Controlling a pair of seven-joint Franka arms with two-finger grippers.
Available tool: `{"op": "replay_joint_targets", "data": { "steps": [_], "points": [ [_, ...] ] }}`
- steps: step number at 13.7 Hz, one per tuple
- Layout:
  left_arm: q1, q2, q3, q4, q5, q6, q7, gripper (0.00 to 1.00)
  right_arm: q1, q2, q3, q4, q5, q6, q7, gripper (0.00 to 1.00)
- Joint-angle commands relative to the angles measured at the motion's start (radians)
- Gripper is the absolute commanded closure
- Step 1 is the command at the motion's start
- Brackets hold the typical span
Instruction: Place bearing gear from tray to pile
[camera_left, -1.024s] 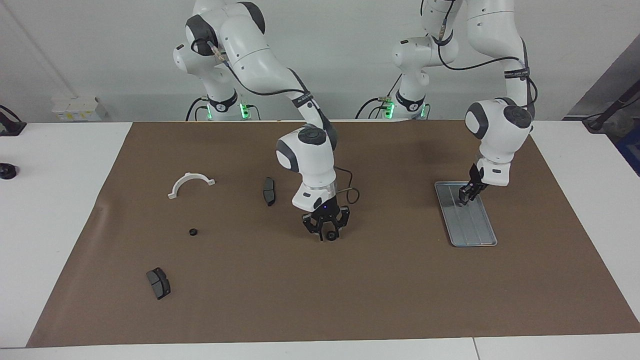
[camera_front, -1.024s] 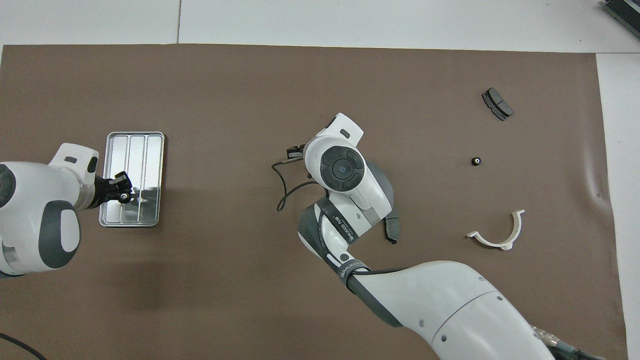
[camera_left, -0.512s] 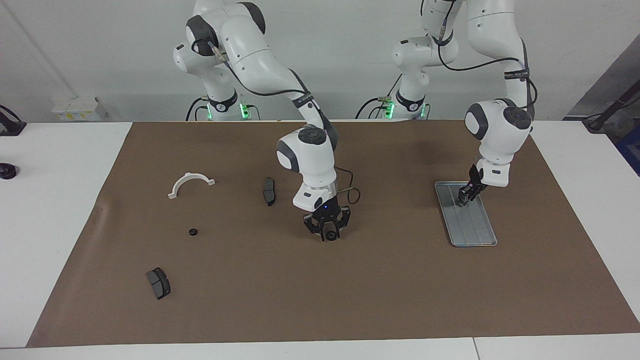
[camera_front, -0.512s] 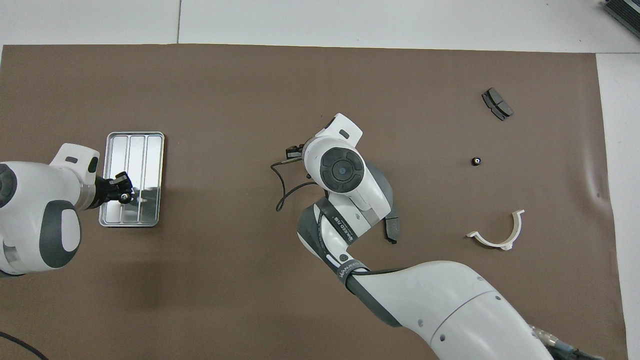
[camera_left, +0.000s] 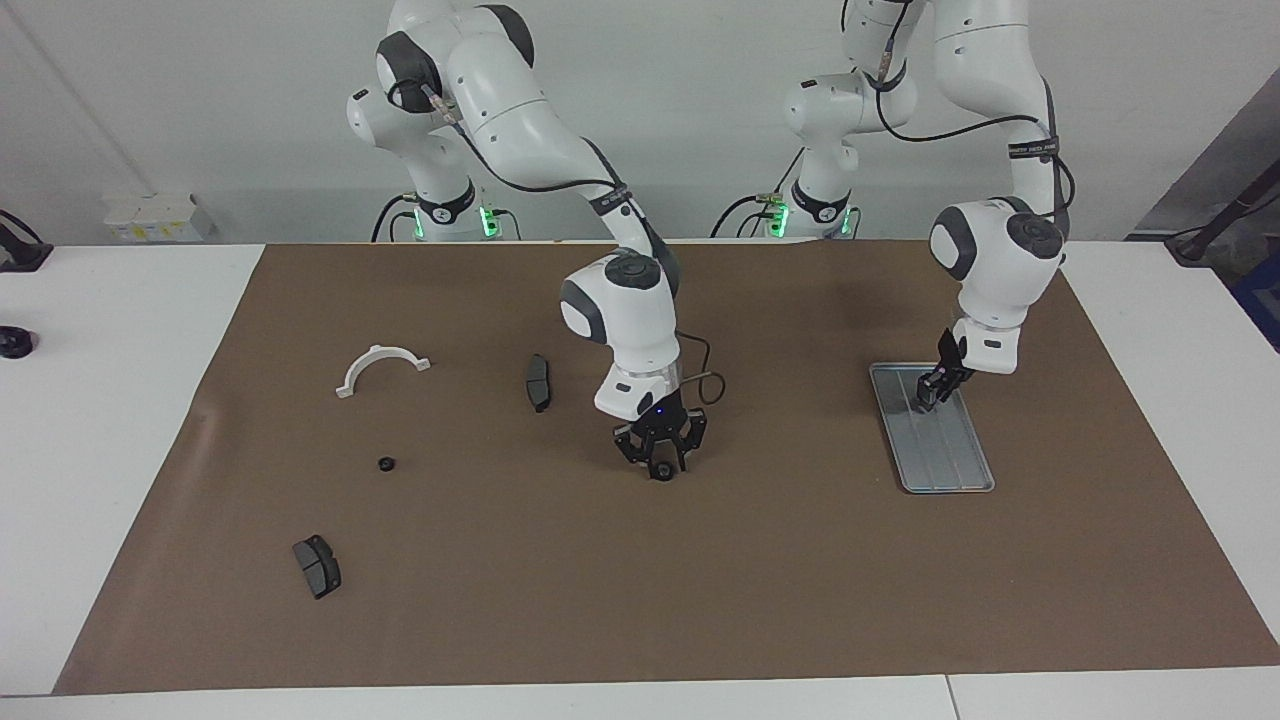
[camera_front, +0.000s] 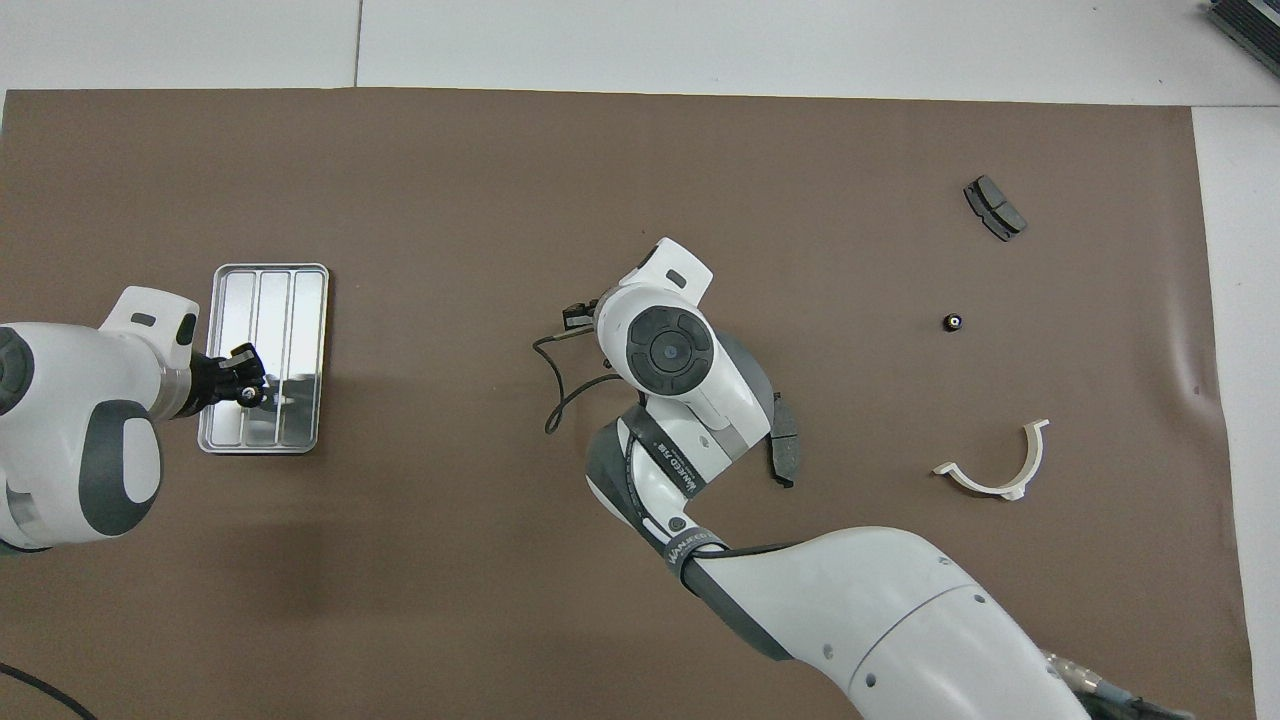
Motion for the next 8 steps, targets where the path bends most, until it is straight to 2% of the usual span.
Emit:
{"op": "replay_joint_targets", "data": {
  "steps": [1,2,4,6,7,8],
  "points": [
    [0.005,0.008,-0.004,0.019,0.012,-0.015,0.008,1.00,0.000,0.004,0.000,-0.012,-0.012,0.026,0.036,0.52],
    [0.005,0.008,-0.004,0.017,0.012,-0.015,0.008,1.00,0.000,0.004,0.000,-0.012,-0.012,0.026,0.036,0.56],
    [0.002,0.008,-0.004,0.017,0.012,-0.015,0.008,1.00,-0.002,0.004,0.000,-0.012,-0.012,0.026,0.031,0.77],
    [0.002,0.008,-0.004,0.017,0.012,-0.015,0.008,1.00,-0.003,0.004,0.000,-0.010,-0.012,0.026,0.030,0.93],
    [0.001,0.008,-0.004,0.017,0.012,-0.015,0.008,1.00,-0.006,0.004,0.000,-0.009,-0.012,0.026,0.030,1.00],
    [0.001,0.008,-0.004,0.019,0.012,-0.015,0.008,1.00,-0.009,0.002,0.000,-0.006,-0.012,0.026,0.030,1.00]
  ]
}}
